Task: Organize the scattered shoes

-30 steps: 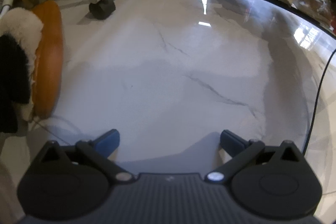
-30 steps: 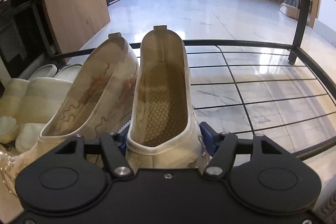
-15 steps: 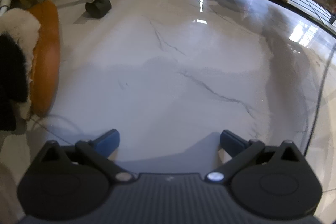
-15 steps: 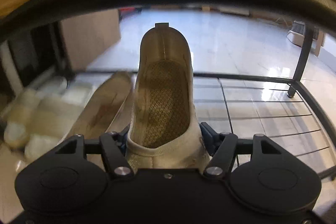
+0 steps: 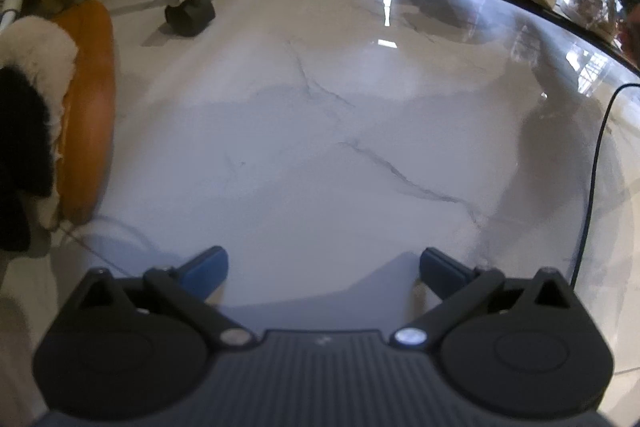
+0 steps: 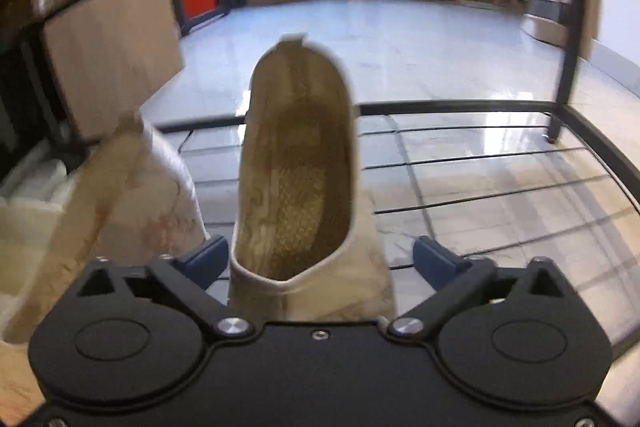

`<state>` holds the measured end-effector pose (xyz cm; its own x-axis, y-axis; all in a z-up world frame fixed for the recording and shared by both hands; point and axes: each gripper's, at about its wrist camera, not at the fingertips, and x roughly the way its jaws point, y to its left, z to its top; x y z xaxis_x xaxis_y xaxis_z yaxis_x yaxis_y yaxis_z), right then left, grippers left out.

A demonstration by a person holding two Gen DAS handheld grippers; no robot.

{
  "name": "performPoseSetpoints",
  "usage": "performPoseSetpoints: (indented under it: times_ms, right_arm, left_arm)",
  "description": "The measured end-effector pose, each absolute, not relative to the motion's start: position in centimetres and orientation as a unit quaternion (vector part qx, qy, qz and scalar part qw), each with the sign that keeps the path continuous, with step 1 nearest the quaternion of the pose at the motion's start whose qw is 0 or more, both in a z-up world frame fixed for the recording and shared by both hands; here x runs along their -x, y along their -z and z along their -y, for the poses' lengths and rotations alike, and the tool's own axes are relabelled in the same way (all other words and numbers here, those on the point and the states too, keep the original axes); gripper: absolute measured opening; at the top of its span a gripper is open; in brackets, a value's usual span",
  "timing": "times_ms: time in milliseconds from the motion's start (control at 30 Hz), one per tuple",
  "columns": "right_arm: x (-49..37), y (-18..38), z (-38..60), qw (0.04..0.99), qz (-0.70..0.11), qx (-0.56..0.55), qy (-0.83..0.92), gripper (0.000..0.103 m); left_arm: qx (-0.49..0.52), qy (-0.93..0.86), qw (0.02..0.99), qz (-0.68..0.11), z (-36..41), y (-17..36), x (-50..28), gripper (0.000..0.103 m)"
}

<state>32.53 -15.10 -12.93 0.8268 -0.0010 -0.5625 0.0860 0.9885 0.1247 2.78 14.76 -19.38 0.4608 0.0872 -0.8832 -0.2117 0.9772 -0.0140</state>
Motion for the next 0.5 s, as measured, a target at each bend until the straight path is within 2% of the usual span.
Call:
performPoseSetpoints:
  times_ms: [233,333,500]
  right_arm:
    - [-25.5,9.6,12.0,0.951,-0.245,-0.187,-0.031,0.103]
    - [-26.6,10.3,8.4,0.937,-0.284,-0.197,-0.046,0.103]
    - [-30.6,12.9,4.3,0.915,-0.377,-0.144,0.014,0.103]
  left_arm:
    - [0.060,-0.082,0.853,-0.512,-14.5,19.3,-2.6,0.102]
    - [0.061,-0.081,0.855,-0.509,-14.5,18.9,-2.7,0.102]
    - [0.067,-0.083,0.858,-0.502,-15.1,18.7,-3.0,0.102]
